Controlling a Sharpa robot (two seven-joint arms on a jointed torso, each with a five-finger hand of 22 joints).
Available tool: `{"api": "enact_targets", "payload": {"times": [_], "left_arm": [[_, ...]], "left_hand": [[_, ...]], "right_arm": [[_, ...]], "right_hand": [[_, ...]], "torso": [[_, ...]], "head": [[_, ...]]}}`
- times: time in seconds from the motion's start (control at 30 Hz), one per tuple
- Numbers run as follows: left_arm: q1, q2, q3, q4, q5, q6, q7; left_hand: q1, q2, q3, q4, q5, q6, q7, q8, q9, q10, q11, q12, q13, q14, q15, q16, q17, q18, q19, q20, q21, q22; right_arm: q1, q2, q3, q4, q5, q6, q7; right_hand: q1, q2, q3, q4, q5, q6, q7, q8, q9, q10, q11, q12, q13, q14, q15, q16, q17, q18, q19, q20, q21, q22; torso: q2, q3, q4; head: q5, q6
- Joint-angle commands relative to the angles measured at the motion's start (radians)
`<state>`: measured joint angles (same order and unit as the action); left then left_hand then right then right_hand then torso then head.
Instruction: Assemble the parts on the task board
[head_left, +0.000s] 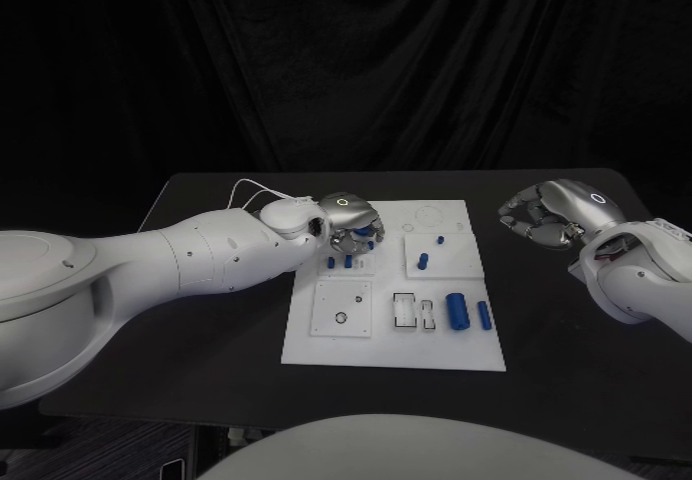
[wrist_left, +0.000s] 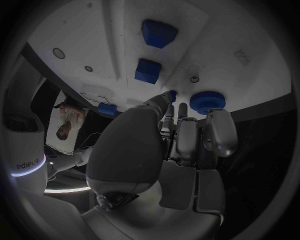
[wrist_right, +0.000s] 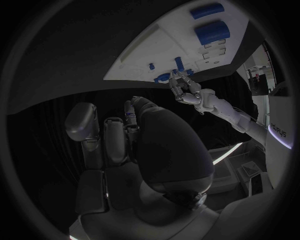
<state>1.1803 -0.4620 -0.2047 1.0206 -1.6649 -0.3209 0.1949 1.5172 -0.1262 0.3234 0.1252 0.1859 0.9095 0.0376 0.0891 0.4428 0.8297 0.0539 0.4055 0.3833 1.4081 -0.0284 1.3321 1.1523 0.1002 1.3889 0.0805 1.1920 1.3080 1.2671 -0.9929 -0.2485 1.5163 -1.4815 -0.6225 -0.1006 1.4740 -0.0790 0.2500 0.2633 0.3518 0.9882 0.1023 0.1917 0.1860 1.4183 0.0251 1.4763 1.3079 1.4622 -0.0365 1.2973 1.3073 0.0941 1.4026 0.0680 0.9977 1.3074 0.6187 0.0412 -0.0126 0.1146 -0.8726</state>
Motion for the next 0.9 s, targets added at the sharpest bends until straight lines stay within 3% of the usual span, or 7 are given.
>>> {"api": "enact_targets", "payload": {"times": [0.03, 0.53, 0.63, 0.9], "left_arm": [[0.001, 0.005, 0.001, -0.007, -0.001, 0.009, 0.006], [-0.003, 0.017, 0.001, -0.024, -0.001, 0.02, 0.014], [-0.003, 0.018, 0.001, -0.024, -0.001, 0.024, 0.017], [-0.005, 0.02, 0.0, -0.024, -0.001, 0.036, 0.02]], "left_hand": [[0.0, 0.012, 0.0, -0.006, 0.006, 0.012, 0.0, 0.008, 0.002, 0.013, 0.0, 0.007, 0.002, -0.002, -0.005, -0.002, 0.0, -0.016, 0.008, -0.004, 0.006, 0.12], [-0.003, 0.02, 0.015, -0.017, 0.006, 0.048, 0.013, 0.018, 0.008, 0.073, -0.027, 0.004, -0.006, 0.001, -0.023, -0.003, -0.003, -0.016, 0.01, -0.018, 0.006, 0.126], [-0.007, 0.02, 0.018, -0.019, 0.005, 0.06, 0.018, 0.021, 0.01, 0.09, -0.038, -0.009, -0.015, 0.004, -0.03, -0.002, -0.001, -0.015, 0.007, -0.024, -0.002, 0.125], [-0.012, 0.022, 0.026, -0.024, 0.005, 0.079, 0.017, 0.024, 0.013, 0.127, -0.044, -0.043, -0.038, 0.006, -0.036, -0.001, -0.001, -0.014, 0.004, -0.032, -0.013, 0.126]], "right_arm": [[-0.002, 0.0, 0.001, 0.002, -0.004, -0.01, -0.001], [-0.002, 0.003, 0.001, 0.0, -0.004, -0.011, -0.001], [-0.002, 0.004, 0.001, 0.0, -0.004, -0.011, -0.001], [-0.002, 0.006, 0.001, -0.001, -0.004, -0.011, -0.001]], "right_hand": [[0.003, -0.001, 0.0, 0.006, 0.003, 0.003, 0.003, 0.0, -0.002, -0.002, 0.0, -0.004, 0.045, 0.009, -0.004, -0.005, 0.022, 0.009, -0.004, -0.001, -0.006, 0.127], [0.003, -0.001, 0.001, 0.006, 0.003, 0.003, 0.003, 0.0, -0.002, -0.003, 0.0, -0.004, 0.044, 0.008, -0.004, -0.005, 0.022, 0.009, -0.004, -0.001, -0.009, 0.126], [0.003, -0.001, 0.001, 0.006, 0.003, 0.003, 0.003, 0.0, -0.002, -0.003, 0.0, -0.004, 0.044, 0.008, -0.004, -0.005, 0.022, 0.009, -0.004, -0.001, -0.009, 0.126], [0.003, -0.001, 0.001, 0.006, 0.003, 0.003, 0.003, 0.0, -0.002, -0.003, 0.0, -0.004, 0.044, 0.008, -0.004, -0.005, 0.022, 0.009, -0.004, -0.001, -0.009, 0.126]], "torso": [[0.001, 0.0, 0.0008], [0.001, 0.0003, 0.0], [0.001, 0.0005, 0.0006], [0.0, 0.0007, 0.0013]], "head": [[-0.001, 0.0], [-0.001, 0.0], [-0.001, 0.0], [0.0, 0.0]]}}
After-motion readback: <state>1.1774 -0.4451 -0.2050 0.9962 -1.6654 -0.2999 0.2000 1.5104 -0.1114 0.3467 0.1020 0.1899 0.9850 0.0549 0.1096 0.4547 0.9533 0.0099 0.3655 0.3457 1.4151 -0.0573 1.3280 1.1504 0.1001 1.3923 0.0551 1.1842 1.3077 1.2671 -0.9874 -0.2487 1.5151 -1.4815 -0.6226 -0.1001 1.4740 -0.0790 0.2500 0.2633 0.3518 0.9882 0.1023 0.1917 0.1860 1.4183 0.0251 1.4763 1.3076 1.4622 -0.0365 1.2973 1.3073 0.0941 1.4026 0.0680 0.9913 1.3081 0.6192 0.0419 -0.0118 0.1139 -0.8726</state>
